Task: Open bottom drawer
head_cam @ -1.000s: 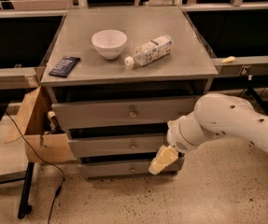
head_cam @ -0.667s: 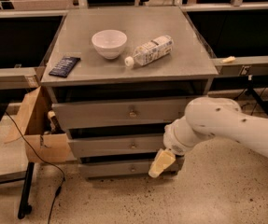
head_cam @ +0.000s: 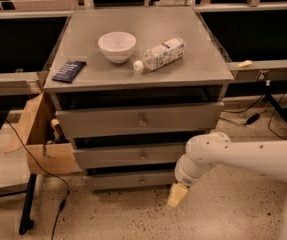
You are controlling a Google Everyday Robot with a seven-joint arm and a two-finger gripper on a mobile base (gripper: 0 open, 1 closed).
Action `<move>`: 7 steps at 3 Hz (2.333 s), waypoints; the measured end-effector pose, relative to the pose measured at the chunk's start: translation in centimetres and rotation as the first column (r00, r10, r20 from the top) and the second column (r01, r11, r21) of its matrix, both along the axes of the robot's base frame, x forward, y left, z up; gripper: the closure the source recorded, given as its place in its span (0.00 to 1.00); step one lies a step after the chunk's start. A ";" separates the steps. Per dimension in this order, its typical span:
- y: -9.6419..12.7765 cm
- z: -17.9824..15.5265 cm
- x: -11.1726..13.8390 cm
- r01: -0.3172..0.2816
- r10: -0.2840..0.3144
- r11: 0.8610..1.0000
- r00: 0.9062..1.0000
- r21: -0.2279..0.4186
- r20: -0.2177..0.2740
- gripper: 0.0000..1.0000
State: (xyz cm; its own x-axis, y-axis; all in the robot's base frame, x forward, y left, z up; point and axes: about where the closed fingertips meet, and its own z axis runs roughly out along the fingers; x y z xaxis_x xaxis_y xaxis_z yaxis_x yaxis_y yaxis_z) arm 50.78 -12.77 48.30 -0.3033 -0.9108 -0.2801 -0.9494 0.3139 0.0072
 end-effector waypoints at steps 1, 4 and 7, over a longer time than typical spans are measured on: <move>-1.8 -7.3 0.2 0.044 -0.044 0.999 0.998 0.007 -0.041 0.00; -0.5 -19.6 5.2 0.165 -0.147 0.958 0.985 0.235 -0.092 0.00; 1.9 -22.4 8.5 0.146 -0.135 0.923 0.989 0.357 -0.057 0.00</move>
Offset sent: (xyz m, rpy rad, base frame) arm 0.0468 -0.0306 -0.2258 0.3209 0.0772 -0.2603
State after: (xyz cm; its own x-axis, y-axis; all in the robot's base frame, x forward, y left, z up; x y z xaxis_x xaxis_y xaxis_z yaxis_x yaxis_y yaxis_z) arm 59.30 -10.89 25.90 -0.4344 -0.6983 -0.5689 -0.8932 0.4152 0.1724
